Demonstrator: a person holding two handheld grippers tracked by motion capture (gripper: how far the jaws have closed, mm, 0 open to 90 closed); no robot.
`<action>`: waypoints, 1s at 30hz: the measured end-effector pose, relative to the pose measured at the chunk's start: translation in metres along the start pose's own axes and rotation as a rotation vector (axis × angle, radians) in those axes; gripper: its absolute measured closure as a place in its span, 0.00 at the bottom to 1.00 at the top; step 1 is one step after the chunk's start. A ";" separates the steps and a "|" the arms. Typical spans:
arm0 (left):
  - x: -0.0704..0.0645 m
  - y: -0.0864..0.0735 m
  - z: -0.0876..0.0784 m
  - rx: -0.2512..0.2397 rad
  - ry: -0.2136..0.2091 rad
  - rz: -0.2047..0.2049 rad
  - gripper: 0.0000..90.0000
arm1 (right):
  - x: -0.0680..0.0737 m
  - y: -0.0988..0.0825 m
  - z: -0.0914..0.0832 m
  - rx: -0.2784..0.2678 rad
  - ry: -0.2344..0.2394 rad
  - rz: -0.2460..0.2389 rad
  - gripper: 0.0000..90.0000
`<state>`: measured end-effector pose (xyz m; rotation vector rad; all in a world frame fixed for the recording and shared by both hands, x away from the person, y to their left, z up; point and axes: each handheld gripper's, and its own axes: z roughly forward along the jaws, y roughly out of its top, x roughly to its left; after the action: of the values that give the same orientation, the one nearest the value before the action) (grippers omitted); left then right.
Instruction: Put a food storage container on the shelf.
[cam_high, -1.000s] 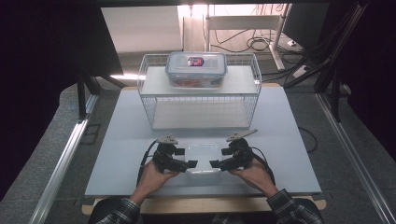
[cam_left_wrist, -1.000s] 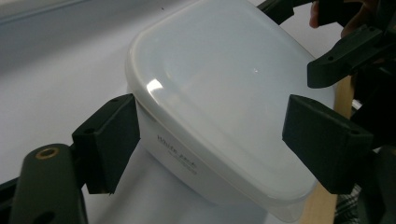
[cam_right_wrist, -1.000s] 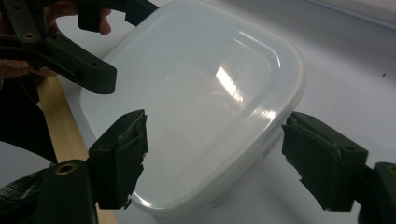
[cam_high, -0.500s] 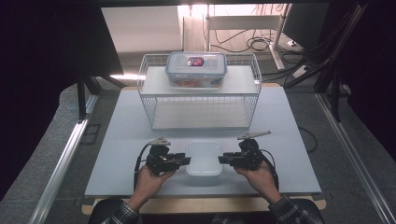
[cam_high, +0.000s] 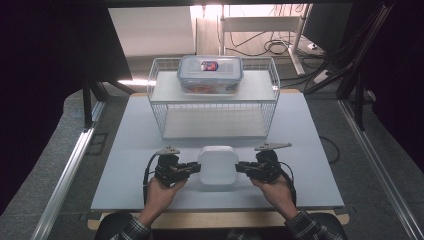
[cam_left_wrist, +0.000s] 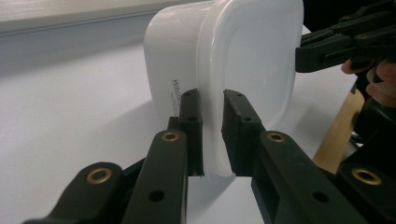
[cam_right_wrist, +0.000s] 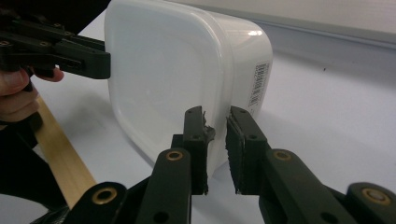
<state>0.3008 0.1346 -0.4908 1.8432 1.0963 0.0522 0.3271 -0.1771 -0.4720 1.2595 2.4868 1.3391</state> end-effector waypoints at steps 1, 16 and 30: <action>0.000 0.000 0.000 -0.003 0.005 0.001 0.88 | 0.000 0.000 0.001 -0.005 -0.002 -0.003 0.87; -0.002 0.020 -0.014 -0.040 0.020 0.043 0.88 | 0.003 0.017 -0.007 -0.078 0.027 -0.035 0.87; -0.007 0.059 -0.030 -0.089 0.039 0.093 0.87 | 0.006 0.054 -0.023 -0.146 0.013 -0.090 0.87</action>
<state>0.3215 0.1425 -0.4287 1.8183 1.0185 0.1887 0.3483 -0.1731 -0.4173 1.0992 2.3728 1.4808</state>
